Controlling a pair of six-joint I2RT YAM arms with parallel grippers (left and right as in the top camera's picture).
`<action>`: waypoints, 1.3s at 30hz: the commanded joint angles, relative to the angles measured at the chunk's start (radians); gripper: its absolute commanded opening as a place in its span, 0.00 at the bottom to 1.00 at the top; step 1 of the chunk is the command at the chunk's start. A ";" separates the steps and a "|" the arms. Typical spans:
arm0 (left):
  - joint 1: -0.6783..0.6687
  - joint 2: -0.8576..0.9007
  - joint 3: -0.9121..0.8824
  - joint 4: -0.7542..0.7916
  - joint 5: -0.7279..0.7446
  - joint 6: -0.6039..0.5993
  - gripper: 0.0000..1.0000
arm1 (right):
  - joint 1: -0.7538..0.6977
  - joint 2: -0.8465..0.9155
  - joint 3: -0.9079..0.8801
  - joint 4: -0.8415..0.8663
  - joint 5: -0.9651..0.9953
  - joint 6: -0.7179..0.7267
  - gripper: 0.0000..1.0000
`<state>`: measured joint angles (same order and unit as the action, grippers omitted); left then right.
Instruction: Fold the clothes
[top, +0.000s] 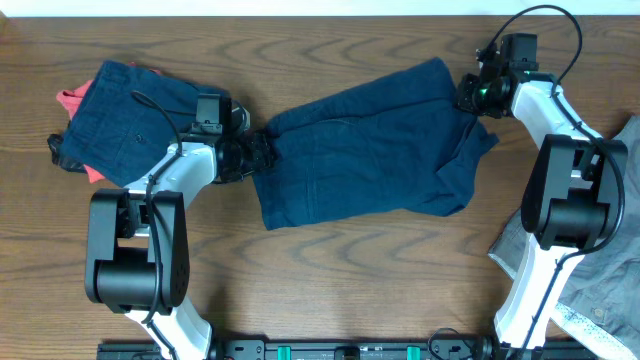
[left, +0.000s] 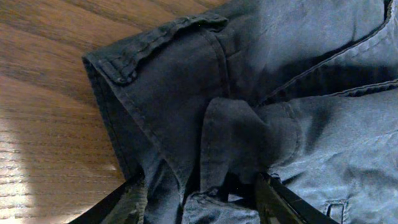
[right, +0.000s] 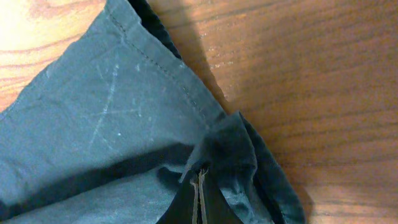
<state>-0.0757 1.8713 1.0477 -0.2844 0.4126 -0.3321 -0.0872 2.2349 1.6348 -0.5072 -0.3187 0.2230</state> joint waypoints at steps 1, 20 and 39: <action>-0.006 0.057 -0.045 -0.017 -0.039 0.006 0.58 | 0.010 -0.023 0.023 -0.019 -0.007 -0.001 0.01; -0.006 0.057 -0.045 -0.019 -0.040 0.006 0.58 | 0.082 -0.373 0.139 -0.217 0.125 -0.108 0.20; -0.006 0.057 -0.045 -0.025 -0.039 0.006 0.58 | 0.075 0.048 0.137 -0.041 0.230 0.065 0.66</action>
<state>-0.0757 1.8713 1.0477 -0.2855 0.4126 -0.3321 -0.0090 2.2658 1.7706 -0.5575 -0.1284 0.2379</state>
